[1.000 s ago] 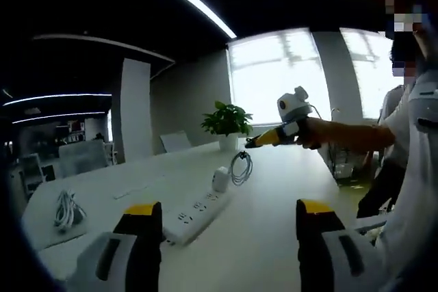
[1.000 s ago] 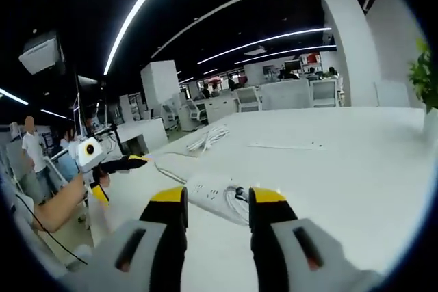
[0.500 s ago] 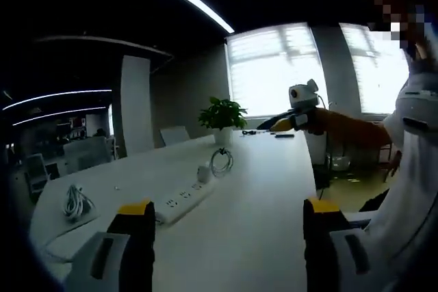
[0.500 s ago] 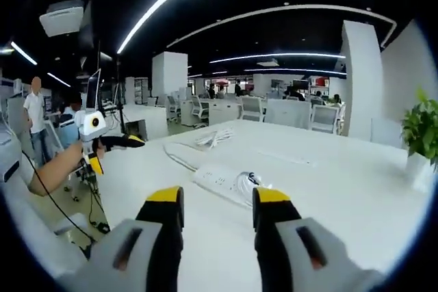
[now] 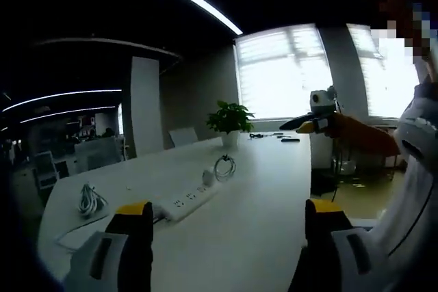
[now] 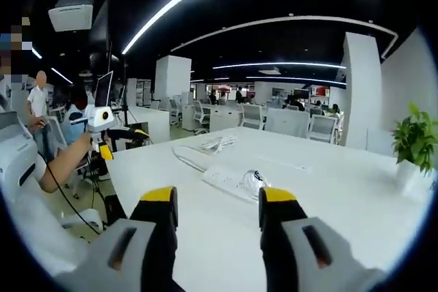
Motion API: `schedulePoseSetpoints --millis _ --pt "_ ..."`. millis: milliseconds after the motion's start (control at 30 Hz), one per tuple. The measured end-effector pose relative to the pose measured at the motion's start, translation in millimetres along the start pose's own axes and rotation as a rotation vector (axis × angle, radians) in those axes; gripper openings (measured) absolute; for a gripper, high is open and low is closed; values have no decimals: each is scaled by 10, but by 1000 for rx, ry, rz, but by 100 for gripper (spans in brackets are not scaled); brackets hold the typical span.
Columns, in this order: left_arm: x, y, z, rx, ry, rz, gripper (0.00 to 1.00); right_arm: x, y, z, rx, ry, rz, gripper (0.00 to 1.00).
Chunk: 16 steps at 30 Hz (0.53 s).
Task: Straighten the power strip on the desk, plug the charger into it
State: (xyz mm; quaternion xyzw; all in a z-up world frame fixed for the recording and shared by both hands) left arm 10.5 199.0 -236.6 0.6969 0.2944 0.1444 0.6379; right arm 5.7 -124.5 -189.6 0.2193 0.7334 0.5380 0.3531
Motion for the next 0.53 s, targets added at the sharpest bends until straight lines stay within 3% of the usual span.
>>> schedulePoseSetpoints --millis 167,267,400,533 --pt "-42 -3 -27 3 20 10 96 19 -16 -134 -22 -1 -16 54" --pt "-41 -52 -41 35 52 24 96 -8 -41 -155 -46 -6 -1 58" --pt "-117 -91 -81 31 54 34 96 -47 -127 -126 -37 -22 10 60" --pt "-184 -133 -100 31 48 42 96 49 -150 -131 -37 -18 9 61"
Point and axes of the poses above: the point that each gripper's makers call its tool centre point, and the gripper's own axes: z roughly forward along the fingers, x roughly to its left, y roughly out of its top, the point moved 2 cm from there along -z, roughly backward along the fingers, and after that the axes turned 11 degrees about -z, right-handed, at the moved point
